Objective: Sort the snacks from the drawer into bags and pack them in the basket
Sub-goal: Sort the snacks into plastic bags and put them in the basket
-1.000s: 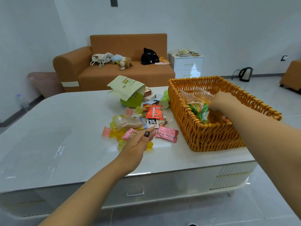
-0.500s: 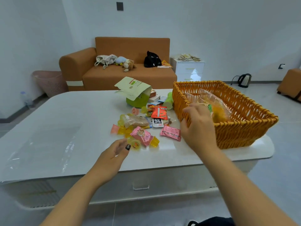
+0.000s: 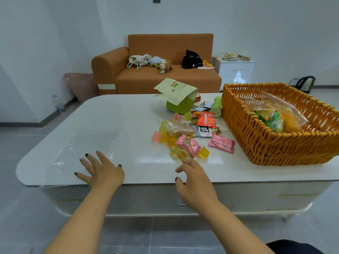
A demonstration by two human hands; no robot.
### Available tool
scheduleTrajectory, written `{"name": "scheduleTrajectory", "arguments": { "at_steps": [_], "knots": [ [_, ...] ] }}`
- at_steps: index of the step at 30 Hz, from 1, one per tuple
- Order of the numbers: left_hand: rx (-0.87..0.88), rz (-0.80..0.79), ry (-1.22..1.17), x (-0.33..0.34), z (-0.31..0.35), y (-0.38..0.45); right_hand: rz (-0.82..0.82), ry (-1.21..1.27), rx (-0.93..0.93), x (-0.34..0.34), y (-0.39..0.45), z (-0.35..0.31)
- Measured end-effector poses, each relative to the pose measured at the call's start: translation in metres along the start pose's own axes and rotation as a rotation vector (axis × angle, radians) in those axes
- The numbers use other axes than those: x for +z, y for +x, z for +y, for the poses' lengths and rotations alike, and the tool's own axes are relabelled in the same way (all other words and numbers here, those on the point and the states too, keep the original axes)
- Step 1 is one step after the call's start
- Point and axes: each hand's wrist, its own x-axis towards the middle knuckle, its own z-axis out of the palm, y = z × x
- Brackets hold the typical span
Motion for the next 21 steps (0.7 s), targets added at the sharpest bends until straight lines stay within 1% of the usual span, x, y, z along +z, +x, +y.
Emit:
{"name": "scheduleTrajectory", "arguments": {
  "at_steps": [2,3,4,6,8,9,11,13,16,21],
  "knots": [
    [-0.039,-0.103,0.071,0.004,-0.009,0.002,-0.034,-0.002,-0.017,-0.005,0.0,-0.005],
    [-0.042,-0.135,0.097,0.006,-0.012,0.002,-0.042,0.007,-0.025,-0.008,0.001,-0.007],
    [-0.018,-0.134,0.127,0.008,-0.014,0.002,-0.053,0.012,-0.033,-0.012,0.001,-0.008],
    [0.094,-0.046,0.181,0.011,-0.018,0.001,-0.072,0.006,-0.049,-0.018,0.002,-0.008],
    [0.235,0.053,0.162,0.01,-0.023,-0.002,-0.083,0.014,-0.052,-0.024,0.006,-0.008],
    [0.281,0.074,0.164,0.009,-0.025,-0.005,-0.091,0.024,-0.048,-0.027,0.01,-0.009],
    [0.298,0.099,0.166,0.005,-0.027,-0.013,-0.117,0.032,-0.031,-0.03,0.017,-0.008],
    [0.279,0.119,0.081,0.003,-0.029,-0.018,-0.136,0.038,0.002,-0.034,0.02,-0.004],
    [0.233,0.158,-0.195,-0.003,-0.029,-0.024,-0.15,0.026,0.05,-0.041,0.018,0.006],
    [0.24,0.293,-0.575,-0.026,-0.009,-0.036,-0.151,0.039,0.089,-0.054,0.017,0.018]
  ]
}}
